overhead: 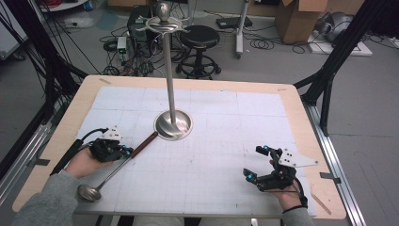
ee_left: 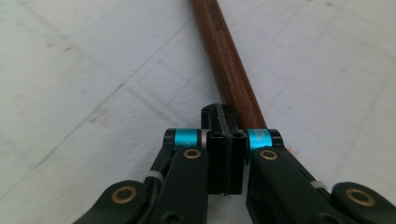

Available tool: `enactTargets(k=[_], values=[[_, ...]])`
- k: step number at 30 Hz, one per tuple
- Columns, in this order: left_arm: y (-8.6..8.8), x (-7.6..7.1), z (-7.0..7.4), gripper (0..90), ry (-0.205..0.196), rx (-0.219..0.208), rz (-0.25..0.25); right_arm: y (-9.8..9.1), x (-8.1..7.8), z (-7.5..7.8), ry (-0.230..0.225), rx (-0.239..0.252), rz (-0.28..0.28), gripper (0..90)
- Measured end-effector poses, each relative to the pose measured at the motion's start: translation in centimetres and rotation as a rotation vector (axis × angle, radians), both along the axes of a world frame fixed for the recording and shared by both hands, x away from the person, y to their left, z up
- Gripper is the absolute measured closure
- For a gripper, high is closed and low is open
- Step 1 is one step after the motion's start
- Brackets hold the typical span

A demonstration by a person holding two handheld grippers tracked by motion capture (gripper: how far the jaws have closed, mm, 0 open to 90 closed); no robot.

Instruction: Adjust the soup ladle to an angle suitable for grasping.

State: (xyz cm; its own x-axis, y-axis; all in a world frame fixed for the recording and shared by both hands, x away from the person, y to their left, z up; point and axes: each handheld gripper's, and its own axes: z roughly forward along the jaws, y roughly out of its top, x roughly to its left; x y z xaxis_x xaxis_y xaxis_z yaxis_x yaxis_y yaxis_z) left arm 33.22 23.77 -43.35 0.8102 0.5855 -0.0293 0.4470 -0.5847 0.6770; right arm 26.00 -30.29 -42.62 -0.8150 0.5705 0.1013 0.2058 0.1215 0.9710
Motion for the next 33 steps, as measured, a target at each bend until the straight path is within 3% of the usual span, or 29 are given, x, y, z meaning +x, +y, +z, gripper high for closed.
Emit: enactTargets(k=[4,13,24,29,33], values=[[-0.6,-0.2,-0.2,89.8,-0.014,-0.008,-0.021,0.0,0.0,0.0,-0.001,-0.001,0.001,1.2],[-2.0,-0.7,0.4,89.8,-0.028,0.078,-0.089,0.0,0.0,0.0,0.000,-0.001,0.001,1.2],[-3.4,-0.5,0.5,89.8,-0.024,0.083,-0.091,0.1,0.0,0.0,-0.002,-0.001,0.004,1.2],[-4.0,-1.0,0.4,89.8,-0.017,0.066,-0.115,0.1,0.1,0.0,-0.003,-0.003,0.004,1.2],[-4.4,-1.3,0.6,89.8,-0.027,0.098,-0.156,0.1,0.0,0.0,0.002,-0.001,0.005,1.2]])
